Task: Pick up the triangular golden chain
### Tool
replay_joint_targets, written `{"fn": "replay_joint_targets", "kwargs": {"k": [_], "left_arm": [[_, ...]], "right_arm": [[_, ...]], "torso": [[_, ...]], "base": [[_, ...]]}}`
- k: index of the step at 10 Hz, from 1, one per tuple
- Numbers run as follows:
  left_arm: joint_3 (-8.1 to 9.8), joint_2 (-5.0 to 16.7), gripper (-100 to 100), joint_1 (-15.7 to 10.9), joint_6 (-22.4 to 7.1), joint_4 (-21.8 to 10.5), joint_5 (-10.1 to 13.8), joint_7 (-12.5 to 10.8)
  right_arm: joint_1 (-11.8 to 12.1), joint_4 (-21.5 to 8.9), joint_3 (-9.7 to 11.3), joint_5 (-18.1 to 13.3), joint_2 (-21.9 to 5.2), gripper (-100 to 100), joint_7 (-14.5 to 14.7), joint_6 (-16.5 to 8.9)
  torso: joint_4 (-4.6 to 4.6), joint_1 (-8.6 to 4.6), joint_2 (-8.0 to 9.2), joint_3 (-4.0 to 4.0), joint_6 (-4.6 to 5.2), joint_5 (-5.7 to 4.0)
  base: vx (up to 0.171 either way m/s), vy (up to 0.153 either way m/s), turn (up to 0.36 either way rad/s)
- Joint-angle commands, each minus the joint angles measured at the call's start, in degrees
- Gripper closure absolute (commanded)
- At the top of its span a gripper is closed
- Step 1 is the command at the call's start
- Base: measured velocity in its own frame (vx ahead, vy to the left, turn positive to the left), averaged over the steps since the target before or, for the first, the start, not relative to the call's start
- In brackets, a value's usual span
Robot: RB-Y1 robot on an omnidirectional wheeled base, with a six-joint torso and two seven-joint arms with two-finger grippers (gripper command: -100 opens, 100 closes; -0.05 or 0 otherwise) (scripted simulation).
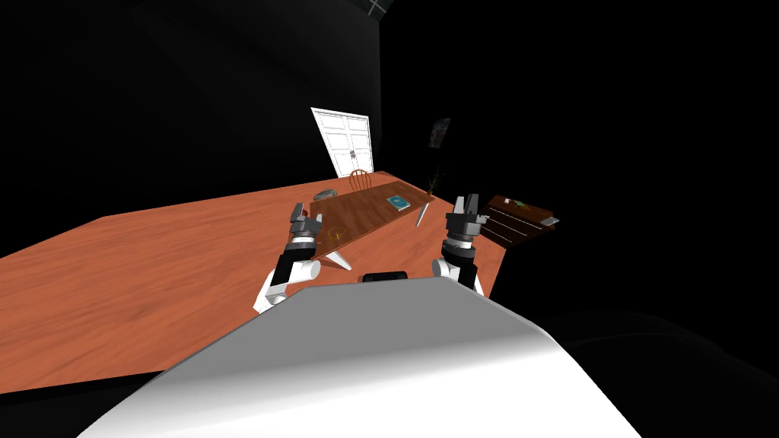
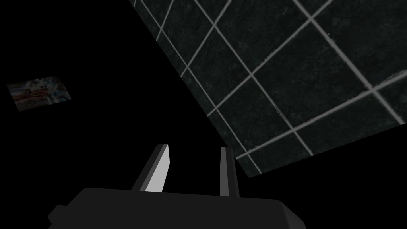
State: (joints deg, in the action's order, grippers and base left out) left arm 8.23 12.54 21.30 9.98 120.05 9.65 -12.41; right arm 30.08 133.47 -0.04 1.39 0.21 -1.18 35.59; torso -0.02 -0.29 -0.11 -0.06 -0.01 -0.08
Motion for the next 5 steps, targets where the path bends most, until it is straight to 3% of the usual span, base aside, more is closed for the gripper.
{"fn": "replay_joint_targets", "kwargs": {"k": [1,4,5], "left_arm": [[1.34,0.87,-100,-0.41,-2.86,-1.78,0.79,-0.90],[2.36,1.48,-100,-0.91,-6.09,-3.73,1.37,-1.54],[3.38,2.13,-100,-1.39,-7.97,-5.78,1.99,-2.21]], "right_arm": [[0.00,0.00,0.00,0.00,0.00,0,0.00,0.00],[0.00,0.00,0.00,0.00,0.00,0,0.00,0.00],[0.00,0.00,0.00,0.00,0.00,0,0.00,0.00]], "torso": [[0.00,0.00,0.00,0.00,0.00,0.00],[0.01,-0.09,0.04,0.02,0.00,-0.01],[0.01,-0.03,0.04,0.03,-0.01,-0.01]], "base": [[0.048,-0.097,-0.051],[0.028,-0.098,-0.037],[0.051,-0.102,-0.066]]}}
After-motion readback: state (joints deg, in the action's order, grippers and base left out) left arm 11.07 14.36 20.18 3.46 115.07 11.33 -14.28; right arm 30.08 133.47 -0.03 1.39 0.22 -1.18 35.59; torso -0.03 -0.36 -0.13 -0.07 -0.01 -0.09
